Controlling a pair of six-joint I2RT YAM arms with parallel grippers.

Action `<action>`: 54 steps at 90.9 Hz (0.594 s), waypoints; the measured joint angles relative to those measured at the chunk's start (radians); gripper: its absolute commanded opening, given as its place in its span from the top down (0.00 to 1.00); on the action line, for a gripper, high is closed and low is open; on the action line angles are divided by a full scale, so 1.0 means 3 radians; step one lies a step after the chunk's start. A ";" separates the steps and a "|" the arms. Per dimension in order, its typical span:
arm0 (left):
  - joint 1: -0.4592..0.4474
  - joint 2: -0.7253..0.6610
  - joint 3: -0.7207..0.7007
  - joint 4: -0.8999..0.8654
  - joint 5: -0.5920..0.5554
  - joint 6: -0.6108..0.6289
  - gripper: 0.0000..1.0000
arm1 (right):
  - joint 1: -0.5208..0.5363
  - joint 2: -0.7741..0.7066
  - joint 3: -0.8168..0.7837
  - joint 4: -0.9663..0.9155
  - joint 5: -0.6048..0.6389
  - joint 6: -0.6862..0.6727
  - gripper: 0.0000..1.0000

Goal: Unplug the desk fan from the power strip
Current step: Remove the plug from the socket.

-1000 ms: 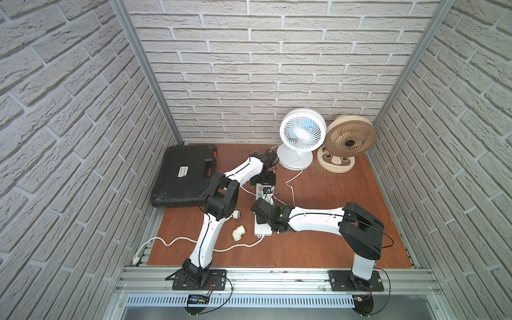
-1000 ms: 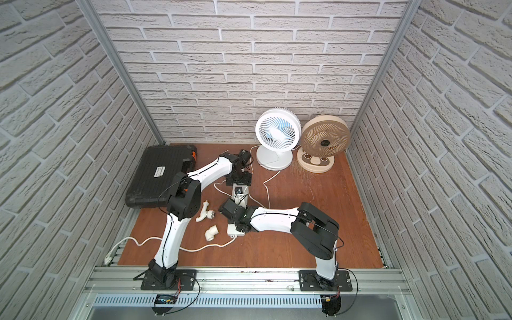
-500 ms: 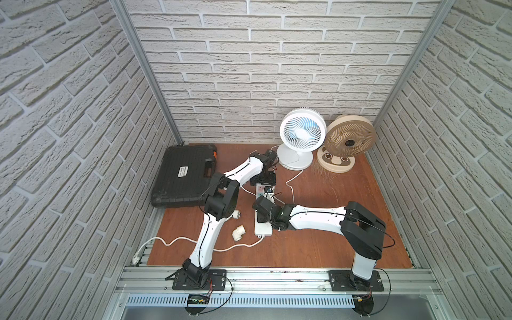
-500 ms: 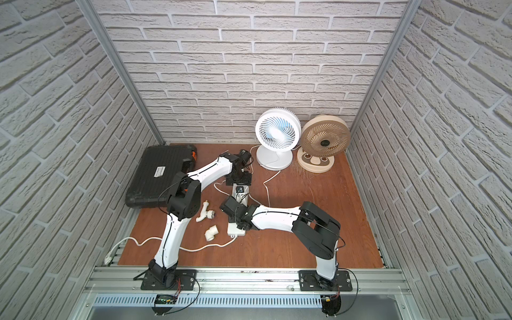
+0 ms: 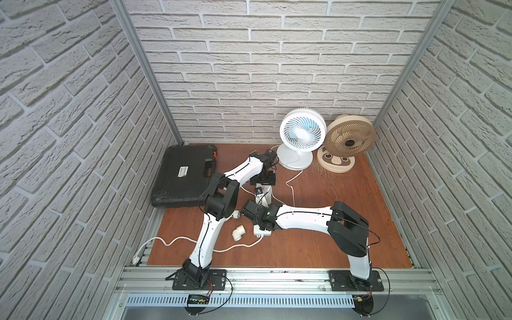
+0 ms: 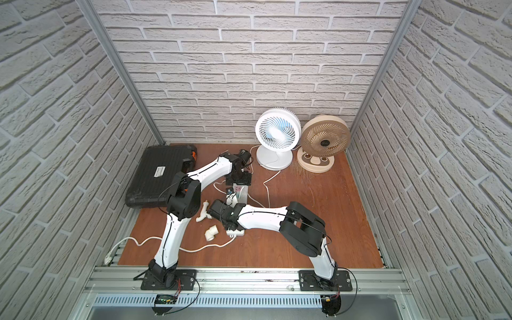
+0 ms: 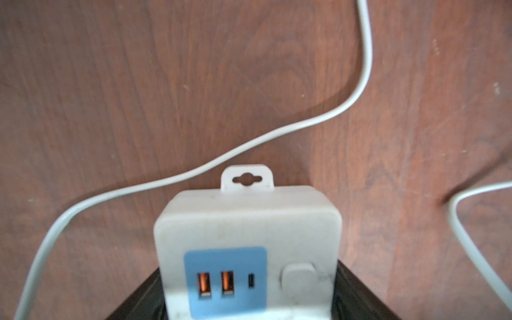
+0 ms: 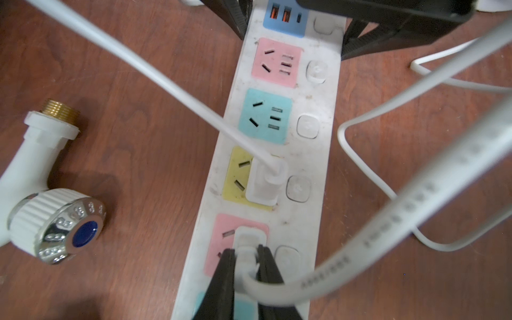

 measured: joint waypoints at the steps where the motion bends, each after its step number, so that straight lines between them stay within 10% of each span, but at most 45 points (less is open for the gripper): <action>1: 0.0000 0.0000 0.0000 0.0001 0.0000 0.0000 1.00 | 0.0000 0.0000 0.0000 0.0000 0.0000 0.0000 0.97; 54: 0.0000 -0.0011 -0.0022 0.0024 -0.0006 -0.0031 1.00 | -0.0290 -0.0528 -0.0896 0.1049 -0.0684 0.0362 0.97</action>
